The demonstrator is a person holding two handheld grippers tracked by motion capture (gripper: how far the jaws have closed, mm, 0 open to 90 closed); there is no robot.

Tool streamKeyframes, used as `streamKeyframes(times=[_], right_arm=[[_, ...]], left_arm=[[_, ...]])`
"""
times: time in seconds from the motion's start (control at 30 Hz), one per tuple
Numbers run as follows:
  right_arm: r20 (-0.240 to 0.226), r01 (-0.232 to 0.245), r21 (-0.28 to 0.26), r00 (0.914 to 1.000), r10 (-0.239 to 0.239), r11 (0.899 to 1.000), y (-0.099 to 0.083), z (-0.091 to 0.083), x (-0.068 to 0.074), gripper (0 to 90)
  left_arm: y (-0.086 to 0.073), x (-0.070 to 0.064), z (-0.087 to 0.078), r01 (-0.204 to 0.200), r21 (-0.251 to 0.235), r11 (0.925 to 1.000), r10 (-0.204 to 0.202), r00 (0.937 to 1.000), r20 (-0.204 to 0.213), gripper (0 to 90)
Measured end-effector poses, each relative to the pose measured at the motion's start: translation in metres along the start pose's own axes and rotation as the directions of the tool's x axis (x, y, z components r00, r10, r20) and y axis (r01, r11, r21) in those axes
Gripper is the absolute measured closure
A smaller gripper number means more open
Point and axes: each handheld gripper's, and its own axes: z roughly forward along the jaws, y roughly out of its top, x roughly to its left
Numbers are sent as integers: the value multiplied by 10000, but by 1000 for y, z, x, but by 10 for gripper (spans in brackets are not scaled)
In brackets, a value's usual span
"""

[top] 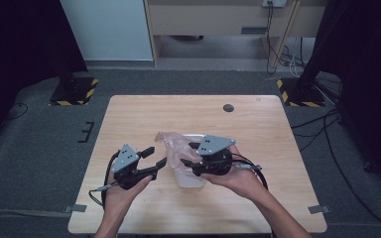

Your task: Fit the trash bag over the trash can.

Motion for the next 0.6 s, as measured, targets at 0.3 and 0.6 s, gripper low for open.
streamKeyframes(times=[0.3, 0.6], right_arm=[[23, -306, 660, 9995, 305, 9974, 5, 11, -9, 890], [-418, -1026, 213, 9938, 1034, 9945, 6, 8, -15, 900]], left_arm=[[2, -3, -3, 83, -147, 9999, -77, 9990, 447, 409], [2, -9, 12, -50, 351, 9994, 31, 9985, 549, 500]])
